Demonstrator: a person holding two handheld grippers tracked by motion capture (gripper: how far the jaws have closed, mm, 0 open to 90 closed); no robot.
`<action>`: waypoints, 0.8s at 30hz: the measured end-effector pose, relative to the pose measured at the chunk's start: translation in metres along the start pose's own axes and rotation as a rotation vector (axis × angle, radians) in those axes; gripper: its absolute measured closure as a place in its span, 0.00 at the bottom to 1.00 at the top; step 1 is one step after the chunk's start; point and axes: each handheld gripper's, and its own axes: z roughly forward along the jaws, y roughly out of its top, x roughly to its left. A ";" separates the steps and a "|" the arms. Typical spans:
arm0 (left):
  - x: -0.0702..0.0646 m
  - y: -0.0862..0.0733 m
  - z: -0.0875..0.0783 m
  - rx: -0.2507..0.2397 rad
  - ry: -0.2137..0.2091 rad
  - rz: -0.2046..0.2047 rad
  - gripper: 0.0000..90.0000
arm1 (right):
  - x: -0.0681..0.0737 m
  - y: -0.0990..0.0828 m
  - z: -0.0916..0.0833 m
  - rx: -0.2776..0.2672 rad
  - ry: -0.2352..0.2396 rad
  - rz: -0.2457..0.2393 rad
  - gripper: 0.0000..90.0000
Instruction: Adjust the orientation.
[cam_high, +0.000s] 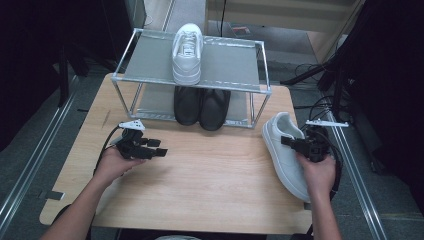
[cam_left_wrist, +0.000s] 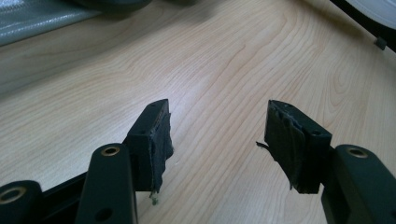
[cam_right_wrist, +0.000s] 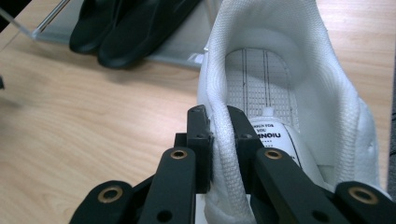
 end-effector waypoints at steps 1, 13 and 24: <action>0.000 0.000 0.000 0.000 0.000 0.000 0.46 | 0.000 0.000 0.000 0.000 0.000 0.000 0.93; -0.001 0.001 0.002 0.002 0.000 0.014 0.46 | 0.046 -0.014 0.012 0.018 0.090 -0.076 0.93; -0.002 0.001 0.000 -0.001 0.009 0.019 0.45 | 0.096 -0.009 0.041 0.059 0.214 -0.179 0.93</action>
